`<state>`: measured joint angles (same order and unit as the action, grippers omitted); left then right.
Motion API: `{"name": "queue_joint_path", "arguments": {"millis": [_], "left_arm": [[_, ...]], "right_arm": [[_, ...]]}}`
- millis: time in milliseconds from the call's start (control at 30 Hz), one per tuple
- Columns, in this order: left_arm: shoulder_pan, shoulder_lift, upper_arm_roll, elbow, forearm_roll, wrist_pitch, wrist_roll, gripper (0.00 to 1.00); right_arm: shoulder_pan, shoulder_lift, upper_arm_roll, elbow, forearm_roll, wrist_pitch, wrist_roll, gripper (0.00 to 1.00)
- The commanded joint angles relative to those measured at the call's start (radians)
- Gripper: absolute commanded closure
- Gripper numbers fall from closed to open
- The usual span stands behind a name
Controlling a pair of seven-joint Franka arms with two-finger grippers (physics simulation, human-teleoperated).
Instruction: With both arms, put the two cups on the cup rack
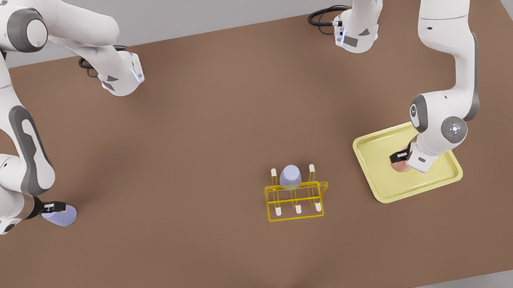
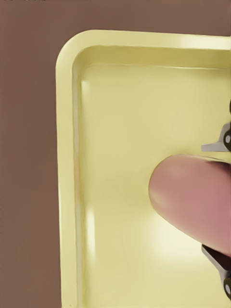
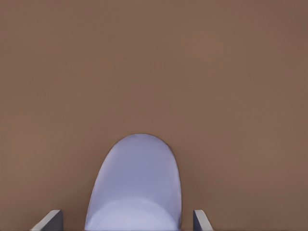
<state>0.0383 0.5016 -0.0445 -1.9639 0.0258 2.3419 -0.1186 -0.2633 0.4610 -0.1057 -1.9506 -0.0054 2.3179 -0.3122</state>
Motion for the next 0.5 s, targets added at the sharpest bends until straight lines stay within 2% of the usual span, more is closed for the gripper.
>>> {"name": "queue_joint_path", "arguments": {"millis": [0,33,67,467], "left_arm": [[0.0,-0.002,0.0,0.0,0.002,0.007,-0.001,0.06],[0.0,-0.002,0.0,0.0,0.002,0.007,-0.001,0.06],[0.0,-0.002,0.0,0.0,0.002,0.007,-0.001,0.11],[-0.002,-0.002,0.0,0.005,0.002,-0.001,0.0,0.15]], "right_arm": [[-0.001,0.004,0.0,-0.001,-0.001,0.026,-0.039,0.0],[-0.001,0.007,0.0,-0.001,-0.001,0.028,-0.039,0.0],[-0.007,0.025,0.0,-0.001,-0.001,0.046,-0.039,0.0],[-0.005,0.039,0.0,-0.036,-0.001,0.094,-0.039,0.0]]}}
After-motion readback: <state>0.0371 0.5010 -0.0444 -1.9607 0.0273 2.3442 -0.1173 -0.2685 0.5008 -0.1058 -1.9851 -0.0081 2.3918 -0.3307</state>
